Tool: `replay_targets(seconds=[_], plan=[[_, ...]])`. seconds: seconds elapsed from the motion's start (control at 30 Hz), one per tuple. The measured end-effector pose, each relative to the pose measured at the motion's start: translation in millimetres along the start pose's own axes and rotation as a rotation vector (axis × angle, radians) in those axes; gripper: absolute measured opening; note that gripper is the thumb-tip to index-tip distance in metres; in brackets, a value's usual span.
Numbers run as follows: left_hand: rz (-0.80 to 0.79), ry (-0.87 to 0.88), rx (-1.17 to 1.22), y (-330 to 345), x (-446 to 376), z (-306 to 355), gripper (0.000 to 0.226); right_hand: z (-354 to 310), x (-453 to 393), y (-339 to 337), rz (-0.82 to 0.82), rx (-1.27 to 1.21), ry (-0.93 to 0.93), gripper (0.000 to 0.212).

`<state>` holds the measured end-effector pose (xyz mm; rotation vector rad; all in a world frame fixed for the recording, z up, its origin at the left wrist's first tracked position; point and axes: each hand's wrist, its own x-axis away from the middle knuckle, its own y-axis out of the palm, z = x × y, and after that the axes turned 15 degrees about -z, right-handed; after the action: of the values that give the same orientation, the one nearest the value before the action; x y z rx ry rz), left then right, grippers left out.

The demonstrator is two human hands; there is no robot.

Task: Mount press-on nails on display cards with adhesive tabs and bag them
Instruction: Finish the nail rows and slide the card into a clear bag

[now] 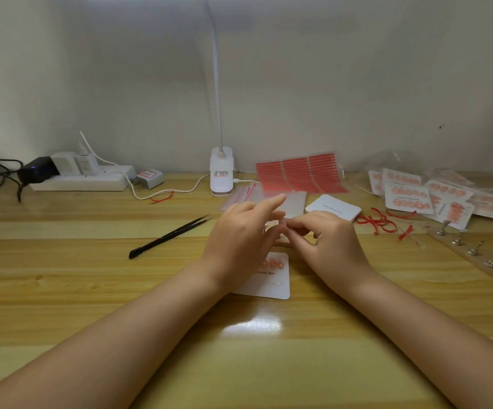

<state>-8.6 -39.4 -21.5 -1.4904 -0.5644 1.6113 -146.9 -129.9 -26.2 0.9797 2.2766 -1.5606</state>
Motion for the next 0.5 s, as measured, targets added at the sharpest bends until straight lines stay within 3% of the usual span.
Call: replay_targets(seconds=[0.3, 0.5], plan=[[0.001, -0.013, 0.048, -0.6, 0.2, 1.0, 0.046, 0.9, 0.6, -0.6, 0.011, 0.016, -0.042, 0.006], [0.075, -0.148, 0.270, -2.8, -1.2, 1.2, 0.042, 3.5, 0.3, 1.5, 0.006, -0.009, -0.036, 0.009]])
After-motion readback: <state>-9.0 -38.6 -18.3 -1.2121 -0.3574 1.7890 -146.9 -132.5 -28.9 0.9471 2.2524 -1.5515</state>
